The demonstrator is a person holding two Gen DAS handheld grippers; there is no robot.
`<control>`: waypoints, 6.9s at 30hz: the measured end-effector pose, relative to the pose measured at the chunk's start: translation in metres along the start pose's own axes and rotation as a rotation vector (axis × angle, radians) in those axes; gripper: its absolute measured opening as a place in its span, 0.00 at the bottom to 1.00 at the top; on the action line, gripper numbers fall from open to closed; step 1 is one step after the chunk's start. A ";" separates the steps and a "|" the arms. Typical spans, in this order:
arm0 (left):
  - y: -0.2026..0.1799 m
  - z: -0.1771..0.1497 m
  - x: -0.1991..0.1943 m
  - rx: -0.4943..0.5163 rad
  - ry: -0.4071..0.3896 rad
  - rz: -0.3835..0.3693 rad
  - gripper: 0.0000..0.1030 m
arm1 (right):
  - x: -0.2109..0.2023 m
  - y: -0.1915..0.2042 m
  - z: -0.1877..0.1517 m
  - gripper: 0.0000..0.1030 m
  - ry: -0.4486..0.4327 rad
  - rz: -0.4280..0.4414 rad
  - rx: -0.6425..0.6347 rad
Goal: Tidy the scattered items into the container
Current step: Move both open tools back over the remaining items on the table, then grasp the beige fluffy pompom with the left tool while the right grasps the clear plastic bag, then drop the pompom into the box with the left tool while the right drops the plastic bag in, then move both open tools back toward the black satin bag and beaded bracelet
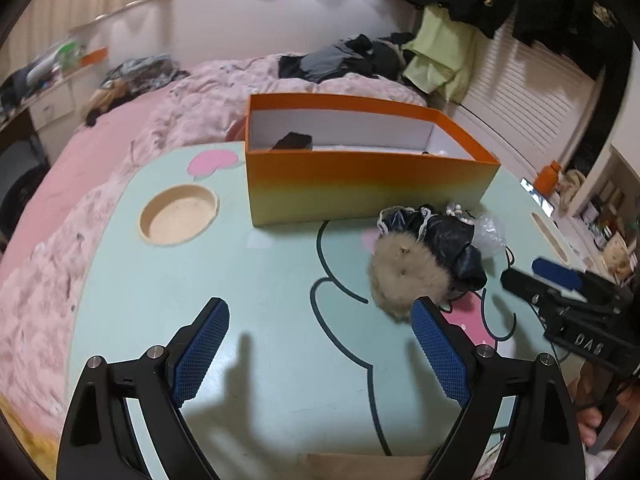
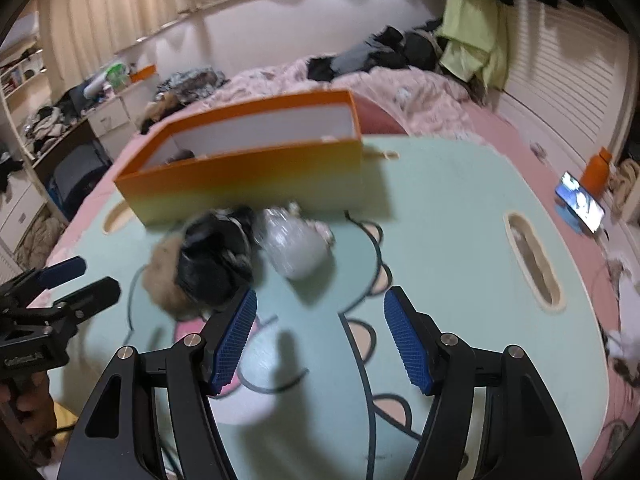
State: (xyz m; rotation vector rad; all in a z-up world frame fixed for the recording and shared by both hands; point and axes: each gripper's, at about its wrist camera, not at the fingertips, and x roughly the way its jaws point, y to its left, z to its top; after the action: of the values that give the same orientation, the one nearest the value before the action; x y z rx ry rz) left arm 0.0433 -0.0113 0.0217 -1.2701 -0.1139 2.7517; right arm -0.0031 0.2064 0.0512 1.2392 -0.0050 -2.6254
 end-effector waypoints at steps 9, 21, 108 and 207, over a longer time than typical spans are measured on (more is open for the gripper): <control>-0.019 -0.018 0.017 0.078 0.055 0.088 1.00 | 0.015 0.006 -0.010 0.87 0.054 -0.038 -0.067; -0.025 -0.022 0.015 0.092 0.038 0.074 1.00 | 0.022 0.006 -0.016 1.00 0.072 -0.062 -0.095; -0.015 0.057 -0.008 0.071 -0.103 -0.191 0.36 | -0.019 -0.009 0.044 0.30 -0.156 0.162 0.046; -0.072 0.050 0.021 0.134 -0.007 -0.174 0.95 | -0.003 -0.053 -0.012 0.98 -0.100 0.097 0.266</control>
State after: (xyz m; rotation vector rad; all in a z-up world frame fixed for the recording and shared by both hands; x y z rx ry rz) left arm -0.0034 0.0622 0.0463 -1.1581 -0.0380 2.5699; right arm -0.0034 0.2599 0.0405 1.1496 -0.4333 -2.6618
